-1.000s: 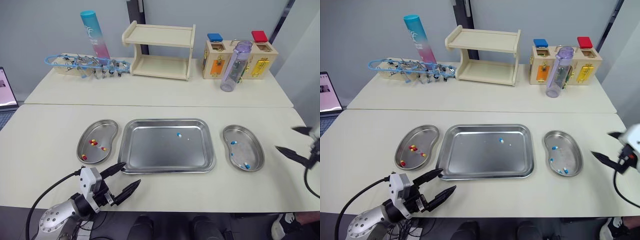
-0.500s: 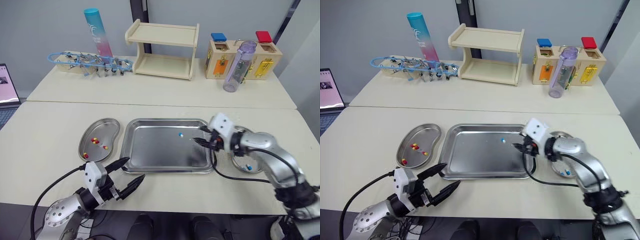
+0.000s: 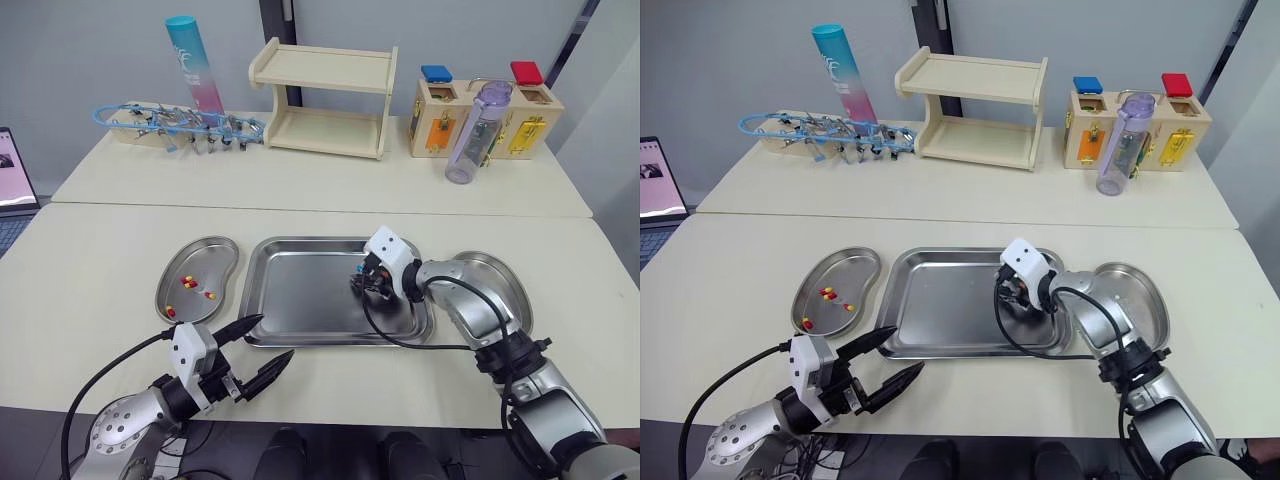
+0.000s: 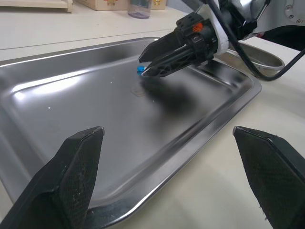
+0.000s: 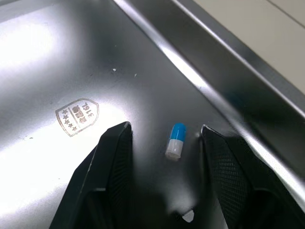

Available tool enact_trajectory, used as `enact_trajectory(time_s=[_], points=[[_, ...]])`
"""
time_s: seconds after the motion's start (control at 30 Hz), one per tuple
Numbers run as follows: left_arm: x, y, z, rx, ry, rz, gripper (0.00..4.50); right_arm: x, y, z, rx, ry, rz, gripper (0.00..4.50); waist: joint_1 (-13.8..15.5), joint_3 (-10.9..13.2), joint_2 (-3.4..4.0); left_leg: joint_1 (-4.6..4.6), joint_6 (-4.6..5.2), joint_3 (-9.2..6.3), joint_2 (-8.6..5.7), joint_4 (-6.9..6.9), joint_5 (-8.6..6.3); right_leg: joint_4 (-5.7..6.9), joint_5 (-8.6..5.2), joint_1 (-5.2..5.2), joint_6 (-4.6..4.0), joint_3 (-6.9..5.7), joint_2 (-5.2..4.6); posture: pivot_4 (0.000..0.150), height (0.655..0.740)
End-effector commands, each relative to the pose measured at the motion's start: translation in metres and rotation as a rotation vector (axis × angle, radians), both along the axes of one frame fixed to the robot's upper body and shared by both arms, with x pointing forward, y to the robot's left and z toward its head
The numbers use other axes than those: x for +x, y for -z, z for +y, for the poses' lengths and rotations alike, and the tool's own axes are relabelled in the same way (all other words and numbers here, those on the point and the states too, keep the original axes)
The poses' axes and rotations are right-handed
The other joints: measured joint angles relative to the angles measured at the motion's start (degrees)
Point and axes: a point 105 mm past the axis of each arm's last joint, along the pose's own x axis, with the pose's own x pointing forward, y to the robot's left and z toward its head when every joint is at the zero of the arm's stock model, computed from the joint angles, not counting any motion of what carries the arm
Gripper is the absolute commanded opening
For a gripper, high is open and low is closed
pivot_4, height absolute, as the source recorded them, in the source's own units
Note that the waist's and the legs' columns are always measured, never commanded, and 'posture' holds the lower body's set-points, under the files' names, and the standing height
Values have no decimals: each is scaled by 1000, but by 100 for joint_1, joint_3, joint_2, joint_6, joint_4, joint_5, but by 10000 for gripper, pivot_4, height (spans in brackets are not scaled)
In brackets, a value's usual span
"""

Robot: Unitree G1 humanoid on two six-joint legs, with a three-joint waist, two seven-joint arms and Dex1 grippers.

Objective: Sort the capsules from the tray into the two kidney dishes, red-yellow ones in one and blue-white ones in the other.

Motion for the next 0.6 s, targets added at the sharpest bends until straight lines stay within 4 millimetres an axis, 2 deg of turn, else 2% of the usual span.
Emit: enact_trajectory(time_s=[0.03,0.27,0.43,0.6], points=[[-2,-6,-2,7,16,-27,45000,5,-4,-2,-8,21,-27,20677,0,0,0,0,0,-1,0,0,0,1,0,0,0,0,0,1500,7400],[-4,-4,0,8,27,-24,45000,0,-8,-2,-35,-35,-56,594,-10,0,0,1,0,-1,0,0,0,0,0,0,0,0,0,1500,7400],[-3,-4,1,18,61,-32,45000,-8,-25,4,-11,-95,-123,257,-30,1,1,-1,0,-1,0,-1,0,0,0,-2,0,-1,0,1500,7400],[-14,-16,-19,17,279,-64,45000,-27,-49,-16,5,-107,-169,257,21,2,4,-7,0,-2,-1,-2,0,-3,0,-5,0,-2,0,1500,7400]])
